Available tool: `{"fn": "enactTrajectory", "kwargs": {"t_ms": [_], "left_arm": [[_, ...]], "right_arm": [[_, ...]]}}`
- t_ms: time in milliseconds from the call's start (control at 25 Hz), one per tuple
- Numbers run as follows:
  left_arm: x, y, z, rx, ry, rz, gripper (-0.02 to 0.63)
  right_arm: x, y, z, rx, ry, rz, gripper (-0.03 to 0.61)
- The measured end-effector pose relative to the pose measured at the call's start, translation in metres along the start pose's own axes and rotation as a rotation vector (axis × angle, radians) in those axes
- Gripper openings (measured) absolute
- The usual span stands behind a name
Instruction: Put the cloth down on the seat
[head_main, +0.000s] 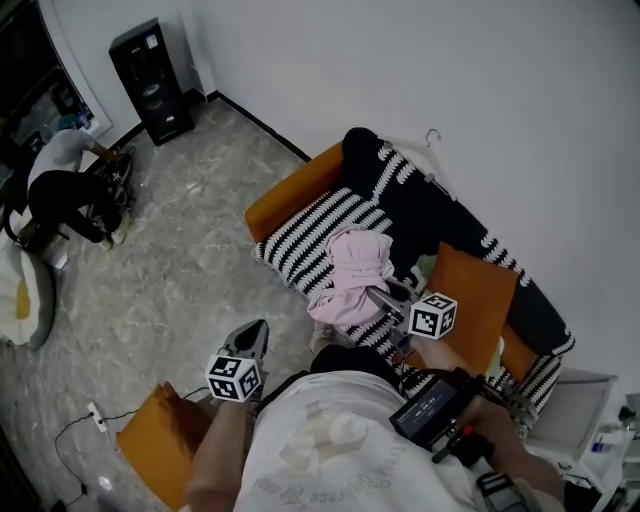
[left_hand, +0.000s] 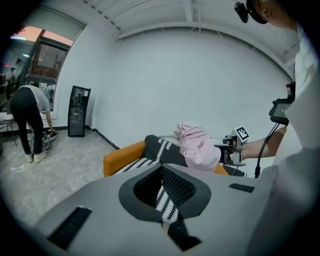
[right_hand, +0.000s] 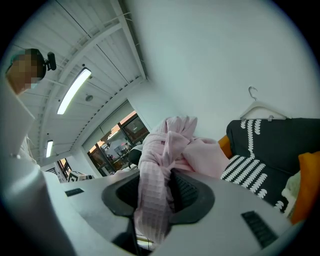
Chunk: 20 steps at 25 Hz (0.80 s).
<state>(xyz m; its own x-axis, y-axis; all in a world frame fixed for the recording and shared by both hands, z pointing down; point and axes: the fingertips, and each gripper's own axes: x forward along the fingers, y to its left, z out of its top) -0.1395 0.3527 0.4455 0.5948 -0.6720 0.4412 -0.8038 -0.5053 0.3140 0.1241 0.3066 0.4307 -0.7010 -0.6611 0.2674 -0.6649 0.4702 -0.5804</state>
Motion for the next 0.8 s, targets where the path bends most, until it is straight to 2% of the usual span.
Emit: {"fn": "enactTrajectory", "kwargs": {"t_ms": [480, 800], "left_arm": [[0.037, 0.055, 0.012, -0.076, 0.032, 0.062, 0.012], [0.085, 0.078, 0.047, -0.068, 0.062, 0.048, 0.012]], "right_arm": [[0.072, -0.052, 0.022, 0.024, 0.077, -0.022, 0.154], [0.114, -0.079, 0.045, 0.023, 0.111, -0.012, 0.155]]}}
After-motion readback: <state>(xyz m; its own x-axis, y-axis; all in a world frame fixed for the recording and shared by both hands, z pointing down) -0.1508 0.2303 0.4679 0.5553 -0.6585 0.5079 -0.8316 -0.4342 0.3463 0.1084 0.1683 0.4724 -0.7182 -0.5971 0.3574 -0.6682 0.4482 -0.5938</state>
